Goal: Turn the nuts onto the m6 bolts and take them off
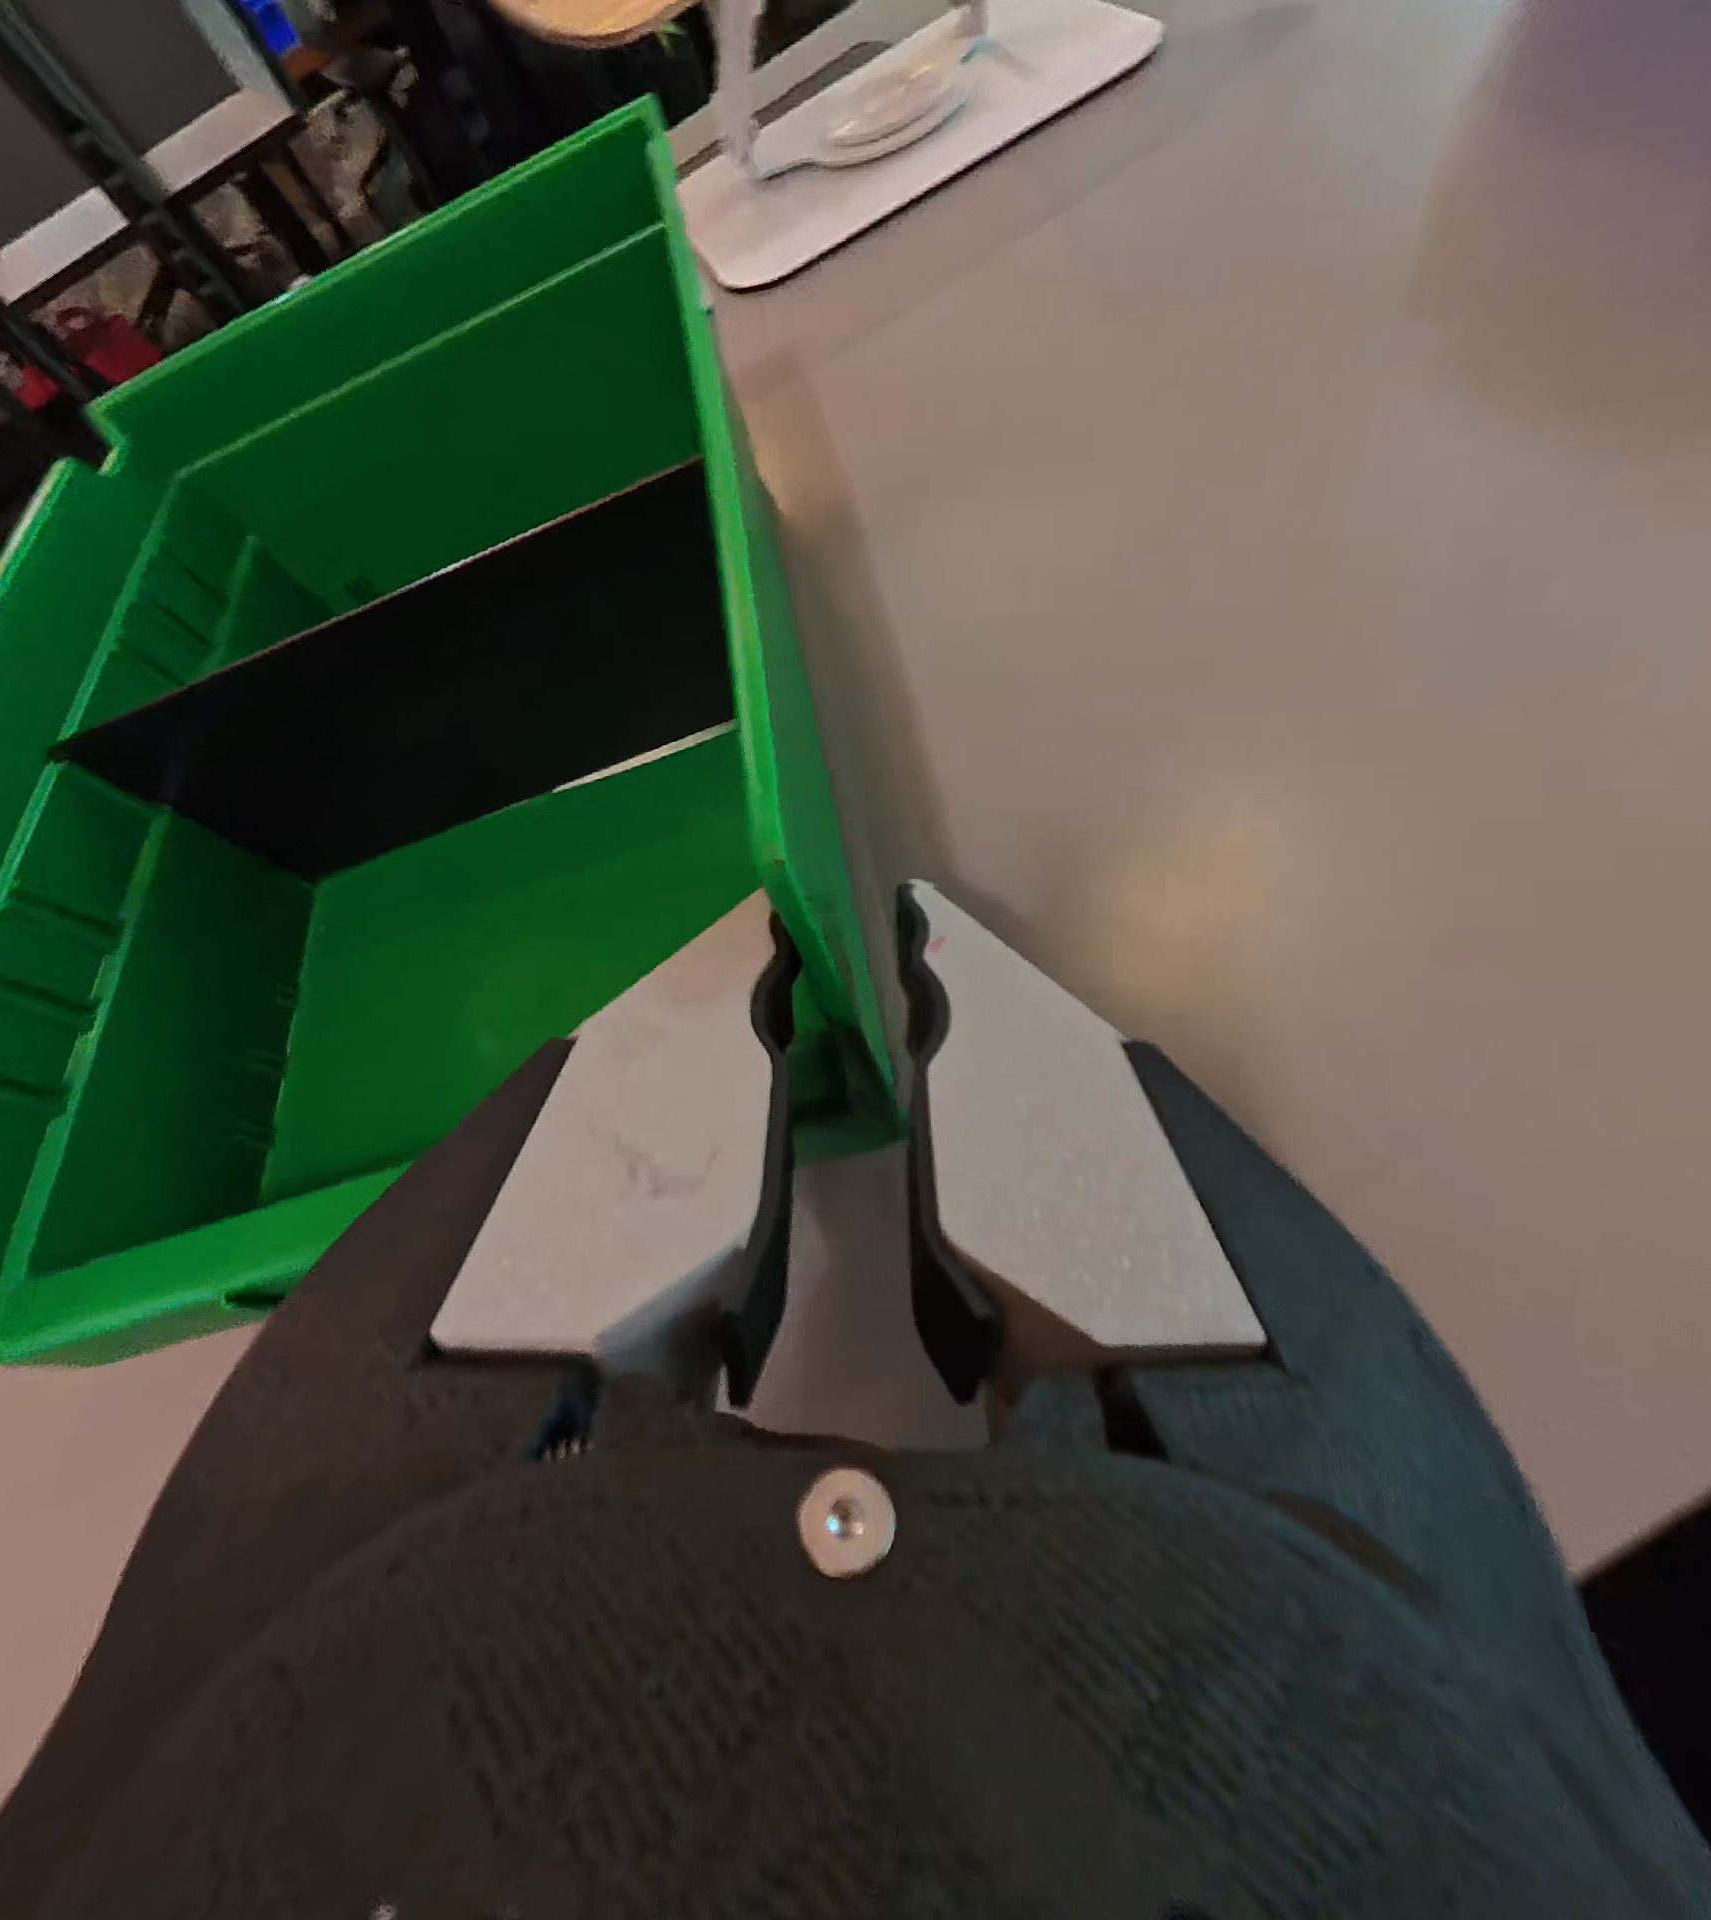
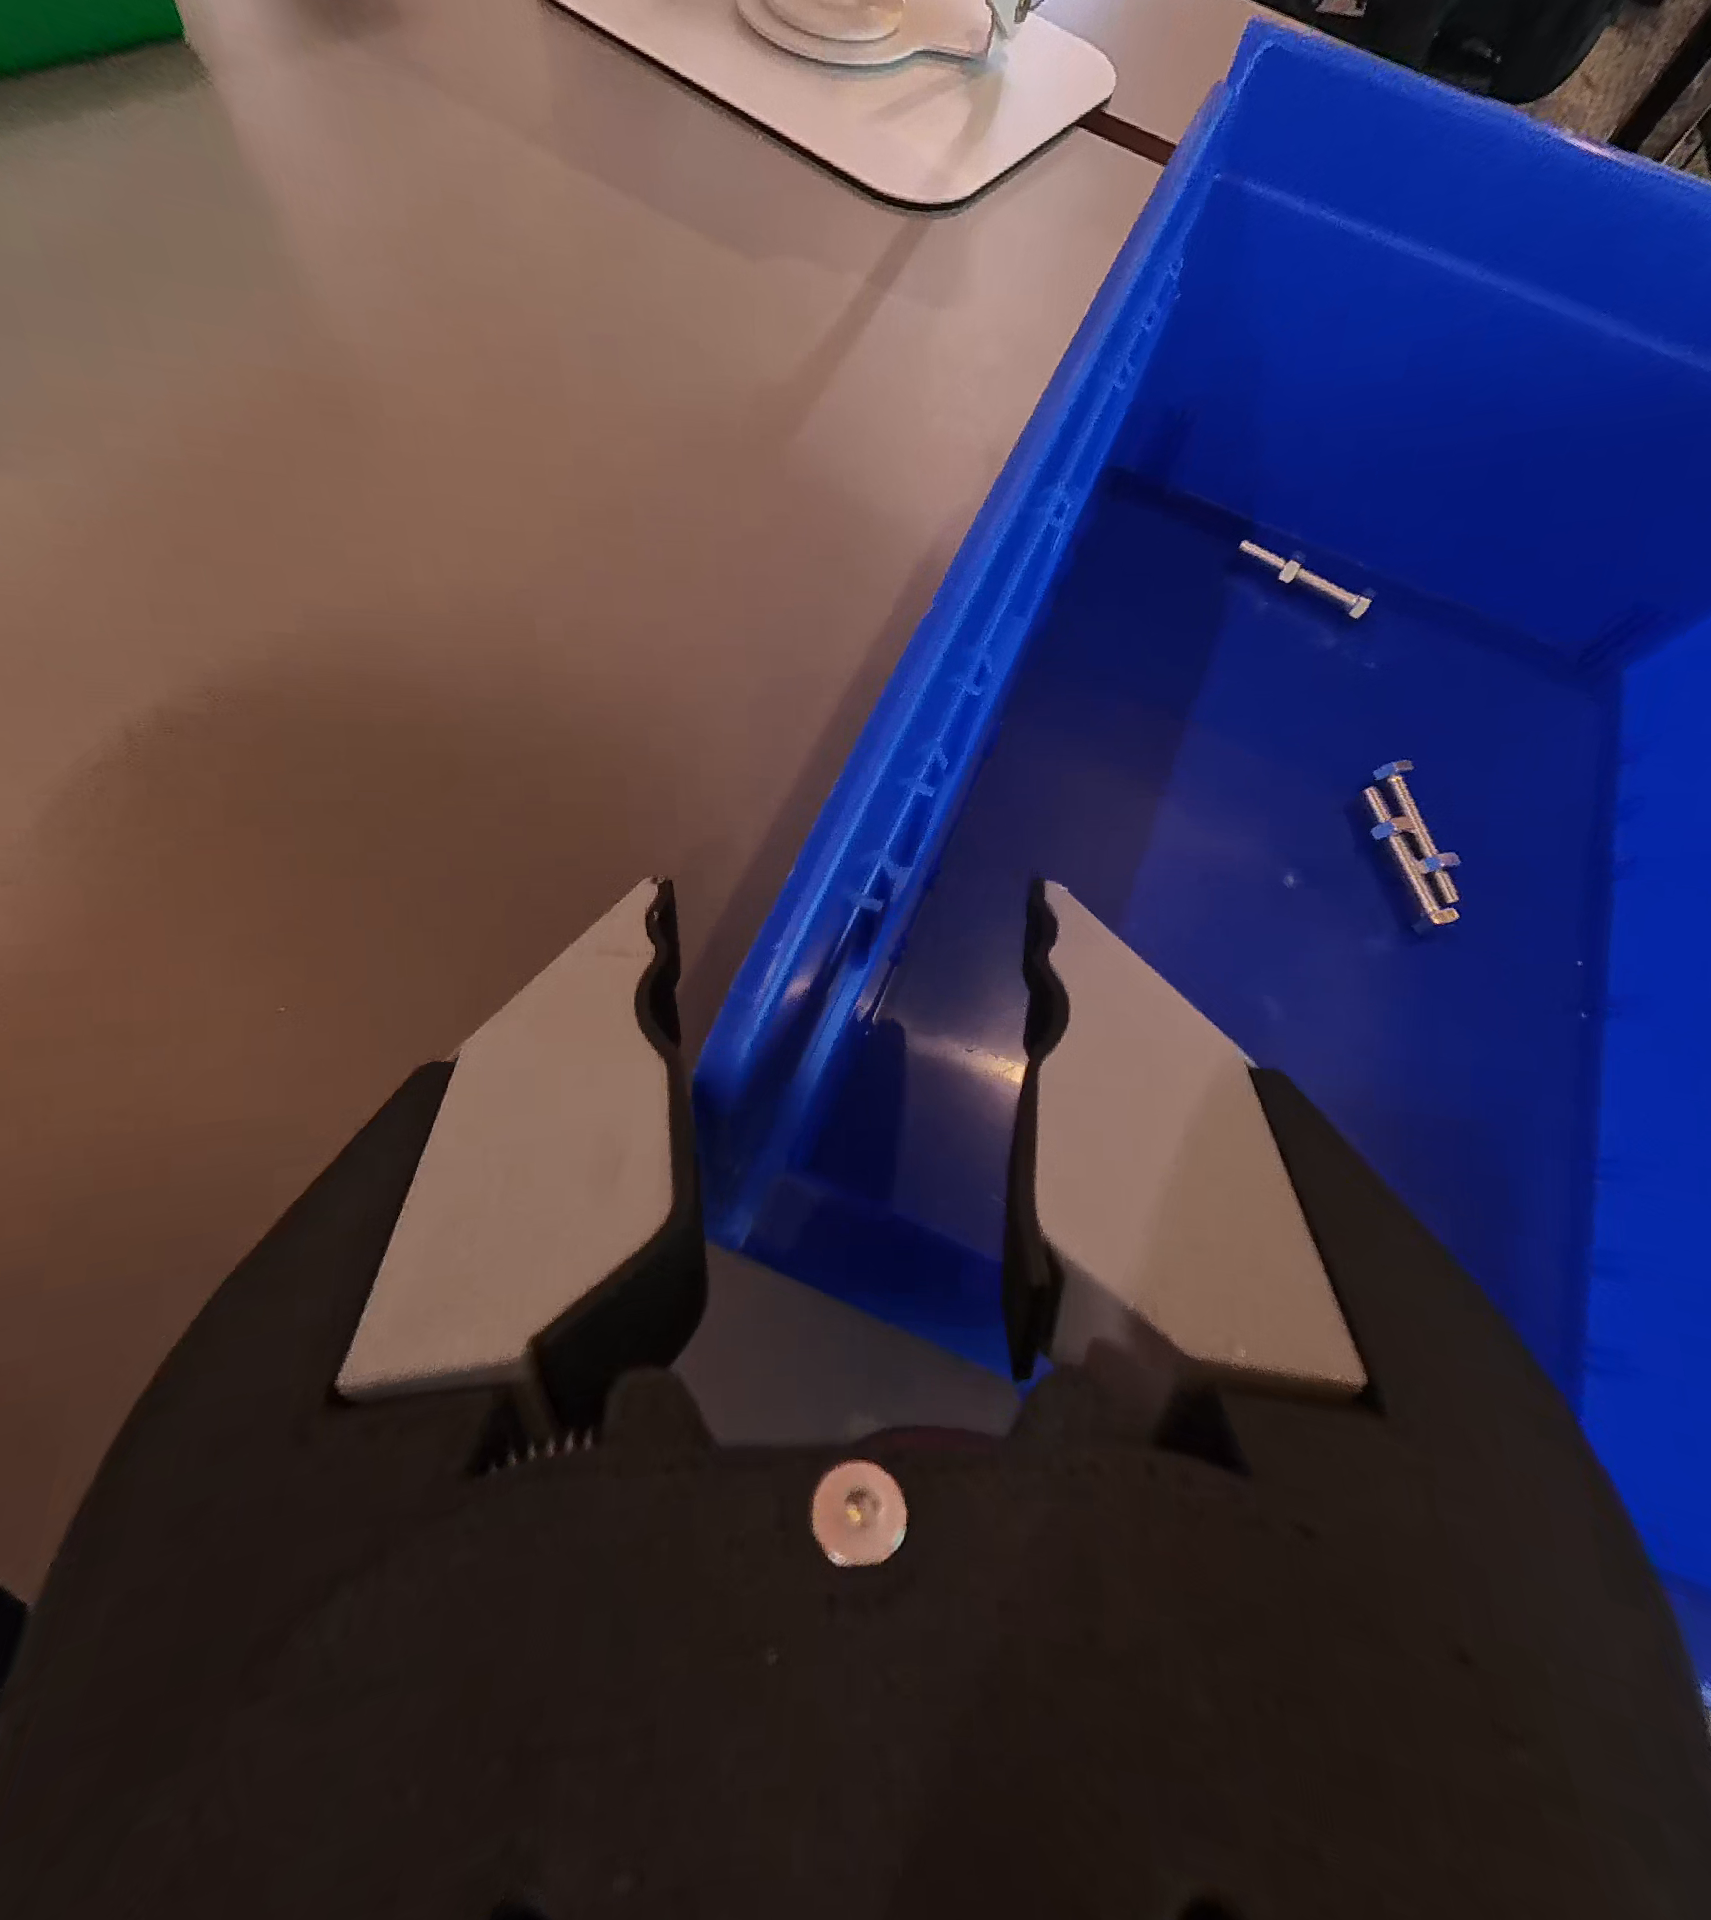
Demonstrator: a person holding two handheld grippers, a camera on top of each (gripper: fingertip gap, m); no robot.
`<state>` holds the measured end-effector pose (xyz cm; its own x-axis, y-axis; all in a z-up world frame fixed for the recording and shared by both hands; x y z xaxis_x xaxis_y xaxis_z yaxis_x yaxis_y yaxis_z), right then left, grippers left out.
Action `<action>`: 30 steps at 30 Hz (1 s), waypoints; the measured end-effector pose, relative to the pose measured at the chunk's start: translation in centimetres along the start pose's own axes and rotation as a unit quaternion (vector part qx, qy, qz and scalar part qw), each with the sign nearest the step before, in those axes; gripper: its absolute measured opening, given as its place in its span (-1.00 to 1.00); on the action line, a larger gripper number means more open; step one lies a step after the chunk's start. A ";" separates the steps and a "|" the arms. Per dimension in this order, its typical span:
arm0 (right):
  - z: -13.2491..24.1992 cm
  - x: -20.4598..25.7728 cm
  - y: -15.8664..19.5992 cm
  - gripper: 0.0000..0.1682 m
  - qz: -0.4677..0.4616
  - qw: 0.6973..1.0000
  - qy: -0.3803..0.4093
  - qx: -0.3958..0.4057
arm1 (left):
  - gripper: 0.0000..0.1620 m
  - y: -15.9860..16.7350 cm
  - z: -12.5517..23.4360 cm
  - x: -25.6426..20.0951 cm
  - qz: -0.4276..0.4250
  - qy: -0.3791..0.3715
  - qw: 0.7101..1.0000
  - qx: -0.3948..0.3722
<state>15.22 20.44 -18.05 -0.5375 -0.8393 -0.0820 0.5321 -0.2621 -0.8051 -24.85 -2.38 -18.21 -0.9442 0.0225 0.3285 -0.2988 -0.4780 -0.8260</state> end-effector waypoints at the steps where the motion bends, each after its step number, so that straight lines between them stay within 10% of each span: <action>1: 0.1 0.0 0.0 -0.23 0.001 1.000 0.001 0.002 | -0.70 -0.1 0.1 -0.8 -0.009 0.012 1.000 -0.002; 10: 0.5 -0.1 -0.6 -0.22 0.002 1.000 0.006 0.022 | -0.31 -2.9 0.0 -6.6 -0.017 0.150 0.987 -0.057; 18: 1.9 0.0 -3.1 -0.22 0.012 1.000 0.009 0.004 | -0.40 -4.4 1.8 -6.0 0.053 0.245 0.962 -0.109; 30: 5.1 1.6 -9.6 -0.28 0.032 0.989 -0.003 -0.146 | -0.45 -10.6 0.5 5.0 -0.007 0.133 0.985 -0.106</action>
<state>12.57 19.13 -7.43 -0.5048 -0.8524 -0.1361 0.3533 -0.0602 -0.9336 -26.29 2.35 -7.55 -0.9341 0.2711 0.2321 -0.3077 -0.2824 -0.9086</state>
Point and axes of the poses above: each gripper's, where its closed fingertips meet, z back along the fingers, y out of its underside, x = y × z across the jaws, the point moved 1 cm from there along z, back along the fingers, and after that the axes turned 3 degrees about -y, right-handed, at the moved point
